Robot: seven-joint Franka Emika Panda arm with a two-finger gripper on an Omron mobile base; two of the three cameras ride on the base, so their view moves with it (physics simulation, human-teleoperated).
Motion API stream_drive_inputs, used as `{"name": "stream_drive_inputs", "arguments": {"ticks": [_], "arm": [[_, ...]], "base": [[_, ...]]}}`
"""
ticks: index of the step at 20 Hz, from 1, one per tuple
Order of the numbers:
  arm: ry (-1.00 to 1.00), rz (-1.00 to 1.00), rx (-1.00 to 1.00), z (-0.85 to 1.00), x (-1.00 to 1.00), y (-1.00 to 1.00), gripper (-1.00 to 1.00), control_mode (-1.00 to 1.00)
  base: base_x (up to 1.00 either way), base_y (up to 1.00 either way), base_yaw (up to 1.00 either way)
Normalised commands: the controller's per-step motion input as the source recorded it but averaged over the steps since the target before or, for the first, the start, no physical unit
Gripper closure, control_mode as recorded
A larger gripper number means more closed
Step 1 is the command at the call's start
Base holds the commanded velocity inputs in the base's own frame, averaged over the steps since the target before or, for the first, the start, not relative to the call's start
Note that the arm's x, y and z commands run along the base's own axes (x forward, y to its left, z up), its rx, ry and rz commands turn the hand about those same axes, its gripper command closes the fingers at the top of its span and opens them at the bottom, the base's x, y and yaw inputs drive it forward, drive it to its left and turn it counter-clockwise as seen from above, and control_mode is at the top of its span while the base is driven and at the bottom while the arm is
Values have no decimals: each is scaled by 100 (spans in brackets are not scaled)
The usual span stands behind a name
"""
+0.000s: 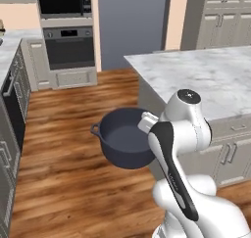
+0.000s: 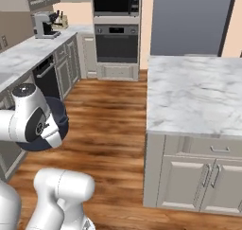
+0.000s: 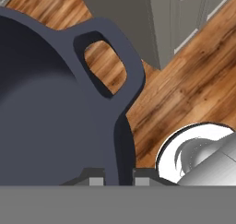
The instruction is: Move the pot and pan from the stove into the sink.
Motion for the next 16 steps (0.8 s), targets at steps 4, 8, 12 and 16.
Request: {"name": "stream_drive_inputs", "arguments": {"ticks": [4, 8, 12, 16], "arm": [[0, 0, 0, 0, 0, 0, 100, 100], [0, 0, 0, 0, 0, 0, 100, 100], [0, 0, 0, 0, 0, 0, 100, 100], [0, 0, 0, 0, 0, 0, 100, 100]], "base": [[55, 33, 0], [57, 34, 0], [61, 34, 0], [62, 34, 0]]}}
